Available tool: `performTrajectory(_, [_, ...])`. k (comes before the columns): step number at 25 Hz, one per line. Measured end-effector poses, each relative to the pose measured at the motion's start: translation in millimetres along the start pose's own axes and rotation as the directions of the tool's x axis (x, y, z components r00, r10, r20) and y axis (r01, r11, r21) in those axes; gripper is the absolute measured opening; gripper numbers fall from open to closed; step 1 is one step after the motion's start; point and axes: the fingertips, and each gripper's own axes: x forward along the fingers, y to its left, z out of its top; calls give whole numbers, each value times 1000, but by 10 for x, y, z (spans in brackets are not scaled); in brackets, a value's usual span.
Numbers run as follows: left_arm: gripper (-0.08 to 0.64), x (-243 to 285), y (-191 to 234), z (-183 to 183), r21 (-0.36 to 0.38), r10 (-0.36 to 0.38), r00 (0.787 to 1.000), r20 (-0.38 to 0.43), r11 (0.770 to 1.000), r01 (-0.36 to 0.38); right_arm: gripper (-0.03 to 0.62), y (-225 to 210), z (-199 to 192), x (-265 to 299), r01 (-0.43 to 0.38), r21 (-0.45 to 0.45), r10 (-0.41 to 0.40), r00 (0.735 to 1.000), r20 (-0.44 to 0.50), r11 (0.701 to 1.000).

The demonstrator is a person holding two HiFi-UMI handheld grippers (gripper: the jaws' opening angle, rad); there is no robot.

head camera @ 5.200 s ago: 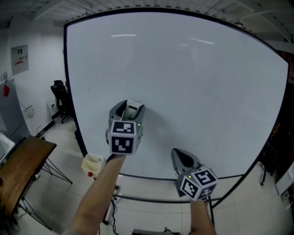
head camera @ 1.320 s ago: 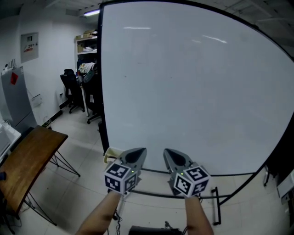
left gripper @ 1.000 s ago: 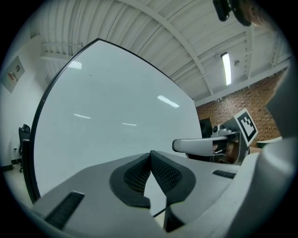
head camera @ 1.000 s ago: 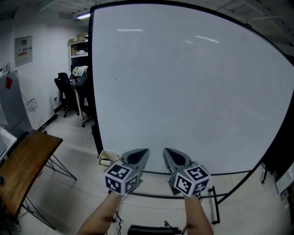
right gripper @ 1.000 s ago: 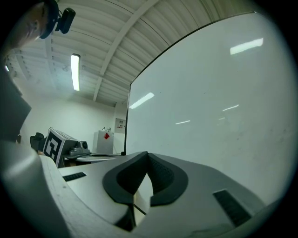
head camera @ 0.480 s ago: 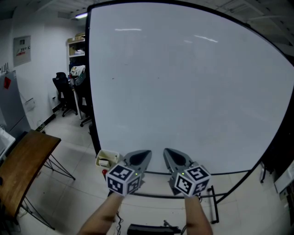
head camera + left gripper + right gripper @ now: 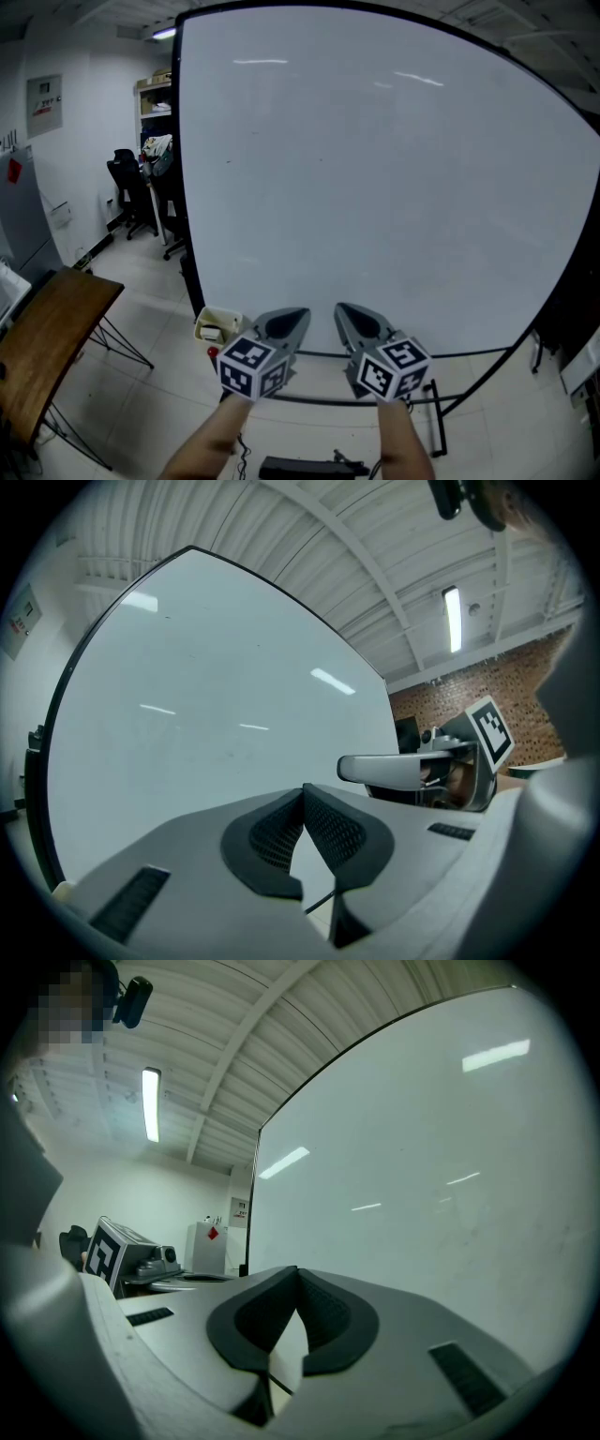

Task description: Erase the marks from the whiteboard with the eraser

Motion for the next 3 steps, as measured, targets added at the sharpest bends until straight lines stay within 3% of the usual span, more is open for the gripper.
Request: performTrajectory(3, [0,14,-10,-12,0,-2,1000,-1,1000,2,-11,-10,5,-4,-1,-3,1,1000,2,1000])
